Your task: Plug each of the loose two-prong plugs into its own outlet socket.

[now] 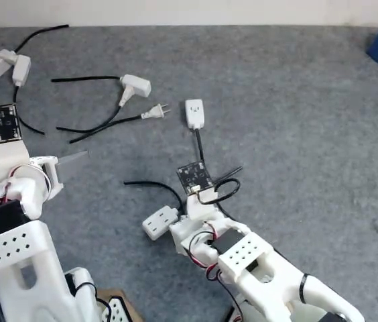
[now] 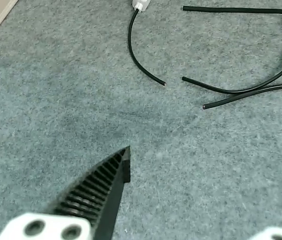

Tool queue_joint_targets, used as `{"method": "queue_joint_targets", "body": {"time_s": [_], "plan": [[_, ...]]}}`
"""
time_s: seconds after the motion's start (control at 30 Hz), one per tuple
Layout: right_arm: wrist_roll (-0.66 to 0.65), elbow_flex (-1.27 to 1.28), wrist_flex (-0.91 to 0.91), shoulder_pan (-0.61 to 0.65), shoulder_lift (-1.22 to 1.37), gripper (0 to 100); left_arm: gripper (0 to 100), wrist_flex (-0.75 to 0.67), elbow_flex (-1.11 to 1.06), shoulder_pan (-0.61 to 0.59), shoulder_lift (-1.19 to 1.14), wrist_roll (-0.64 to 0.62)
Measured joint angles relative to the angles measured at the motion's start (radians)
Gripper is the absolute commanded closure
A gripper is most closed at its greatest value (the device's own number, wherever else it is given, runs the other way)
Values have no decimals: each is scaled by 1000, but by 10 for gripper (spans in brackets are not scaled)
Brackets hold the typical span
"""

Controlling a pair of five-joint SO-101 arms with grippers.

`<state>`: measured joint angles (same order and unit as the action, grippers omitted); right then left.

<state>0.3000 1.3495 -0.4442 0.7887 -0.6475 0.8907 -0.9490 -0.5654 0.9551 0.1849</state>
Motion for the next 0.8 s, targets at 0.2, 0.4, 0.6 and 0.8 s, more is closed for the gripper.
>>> {"method": "queue_joint_targets", "body": {"time_s": [0.2,0.4,0.6,0.8], "plan": [[-2,-48,5,0,158,916,501,0,0,-52,0,5],[-3,-244,-144,-75,350,990,501,0,-37,-92,0,71],[-83,-422,-325,-143,408,991,501,0,-130,-91,0,198],[-167,-611,-508,-153,318,991,501,0,-172,-91,0,299]]}}
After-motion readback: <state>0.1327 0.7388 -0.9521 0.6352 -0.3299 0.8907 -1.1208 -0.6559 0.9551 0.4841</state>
